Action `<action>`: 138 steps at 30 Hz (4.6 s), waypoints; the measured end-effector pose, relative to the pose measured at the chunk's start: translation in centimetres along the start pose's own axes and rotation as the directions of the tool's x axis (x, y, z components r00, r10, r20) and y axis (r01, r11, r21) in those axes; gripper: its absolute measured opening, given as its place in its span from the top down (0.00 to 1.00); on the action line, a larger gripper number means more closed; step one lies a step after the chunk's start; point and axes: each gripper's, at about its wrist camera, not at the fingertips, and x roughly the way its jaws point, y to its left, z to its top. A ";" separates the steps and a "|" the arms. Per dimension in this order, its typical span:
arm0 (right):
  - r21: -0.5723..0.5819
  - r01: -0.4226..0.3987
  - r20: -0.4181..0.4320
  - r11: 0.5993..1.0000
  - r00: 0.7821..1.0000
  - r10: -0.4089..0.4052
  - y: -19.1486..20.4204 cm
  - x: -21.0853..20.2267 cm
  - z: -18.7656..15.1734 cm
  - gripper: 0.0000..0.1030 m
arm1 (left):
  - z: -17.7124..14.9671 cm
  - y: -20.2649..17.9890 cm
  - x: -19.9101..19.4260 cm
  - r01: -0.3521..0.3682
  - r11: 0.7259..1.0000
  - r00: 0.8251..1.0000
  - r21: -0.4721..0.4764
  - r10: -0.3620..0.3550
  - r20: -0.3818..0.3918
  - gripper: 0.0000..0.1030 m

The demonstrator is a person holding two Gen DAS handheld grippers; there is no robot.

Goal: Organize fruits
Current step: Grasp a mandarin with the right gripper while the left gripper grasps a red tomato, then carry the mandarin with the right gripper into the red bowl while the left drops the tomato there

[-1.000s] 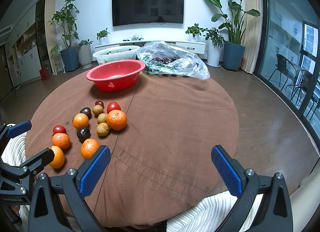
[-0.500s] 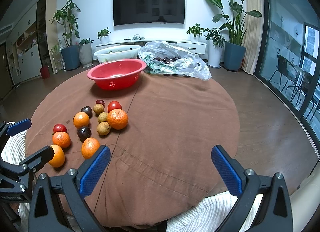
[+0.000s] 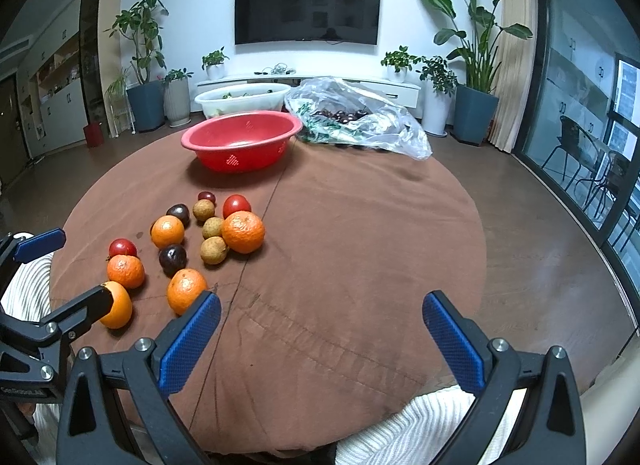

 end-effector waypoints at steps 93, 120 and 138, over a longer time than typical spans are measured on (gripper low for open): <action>-0.009 -0.409 -0.175 0.913 0.899 0.401 5.8 6.2 0.2 0.65 | 1.1 10.9 8.6 0.180 0.870 0.936 -0.458 -0.295 -0.192 0.73; 0.237 -0.541 0.003 0.807 0.831 0.556 -1.3 10.0 11.4 0.65 | 10.5 14.5 12.1 0.313 0.835 0.914 -0.452 -0.394 -0.095 0.73; 0.116 -0.473 -0.101 0.874 0.869 0.484 1.9 20.0 18.5 0.65 | 18.0 14.4 20.7 0.283 0.898 0.928 -0.337 -0.346 -0.141 0.73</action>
